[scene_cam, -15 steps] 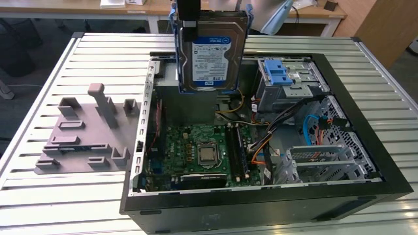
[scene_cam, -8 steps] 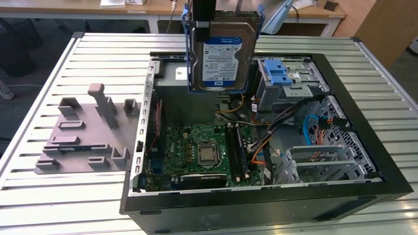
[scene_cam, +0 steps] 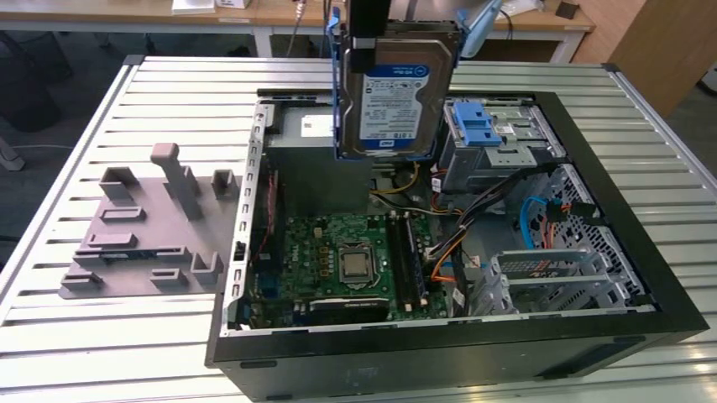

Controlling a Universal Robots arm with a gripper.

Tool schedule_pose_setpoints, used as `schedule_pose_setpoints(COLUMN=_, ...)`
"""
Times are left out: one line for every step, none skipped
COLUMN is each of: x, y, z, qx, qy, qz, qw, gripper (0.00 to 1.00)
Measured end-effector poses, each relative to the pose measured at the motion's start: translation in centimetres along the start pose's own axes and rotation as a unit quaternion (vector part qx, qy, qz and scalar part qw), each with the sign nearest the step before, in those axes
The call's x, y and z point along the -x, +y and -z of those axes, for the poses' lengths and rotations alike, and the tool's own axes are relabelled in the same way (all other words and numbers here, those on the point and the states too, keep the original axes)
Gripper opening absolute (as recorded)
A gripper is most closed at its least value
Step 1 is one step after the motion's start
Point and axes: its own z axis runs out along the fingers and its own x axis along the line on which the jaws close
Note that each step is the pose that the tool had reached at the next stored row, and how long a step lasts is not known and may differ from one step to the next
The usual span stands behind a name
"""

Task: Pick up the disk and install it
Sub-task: 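Pick up the disk, then insert the disk into the insertion slot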

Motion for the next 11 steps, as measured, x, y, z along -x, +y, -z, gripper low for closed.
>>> schedule_pose_setpoints(x=0.00, y=-0.18, z=-0.02, qx=0.0000, qy=0.0000, qz=0.000, qw=1.0000, gripper=0.36)
schedule_pose_setpoints(x=0.00, y=-0.32, z=-0.04, qx=0.0000, qy=0.0000, qz=0.000, qw=1.0000, gripper=0.36)
schedule_pose_setpoints(x=-0.01, y=-0.44, z=-0.06, qx=0.0000, qy=-0.0001, qz=0.000, qw=1.0000, gripper=0.36)
schedule_pose_setpoints(x=-0.02, y=-0.51, z=-0.07, qx=0.0000, qy=-0.0001, qz=0.000, qw=1.0000, gripper=0.36)
schedule_pose_setpoints(x=-0.05, y=-0.55, z=-0.09, qx=0.0000, qy=0.0000, qz=0.000, qw=1.0000, gripper=0.36)
schedule_pose_setpoints(x=-0.10, y=-0.57, z=-0.10, qx=0.0000, qy=0.0001, qz=0.000, qw=1.0000, gripper=0.36)
schedule_pose_setpoints(x=-0.19, y=-0.60, z=-0.14, qx=0.0000, qy=0.0000, qz=0.000, qw=1.0000, gripper=0.36)
schedule_pose_setpoints(x=-0.33, y=-0.62, z=-0.17, qx=0.0000, qy=0.0000, qz=0.000, qw=1.0000, gripper=0.36)
schedule_pose_setpoints(x=-0.53, y=-0.63, z=-0.21, qx=0.0000, qy=-0.0002, qz=0.000, qw=1.0000, gripper=0.36)
schedule_pose_setpoints(x=-0.79, y=-0.64, z=-0.25, qx=0.0000, qy=-0.0005, qz=0.000, qw=1.0000, gripper=0.36)
schedule_pose_setpoints(x=-1.06, y=-0.66, z=-0.29, qx=0.0000, qy=-0.0009, qz=0.000, qw=1.0000, gripper=0.36)
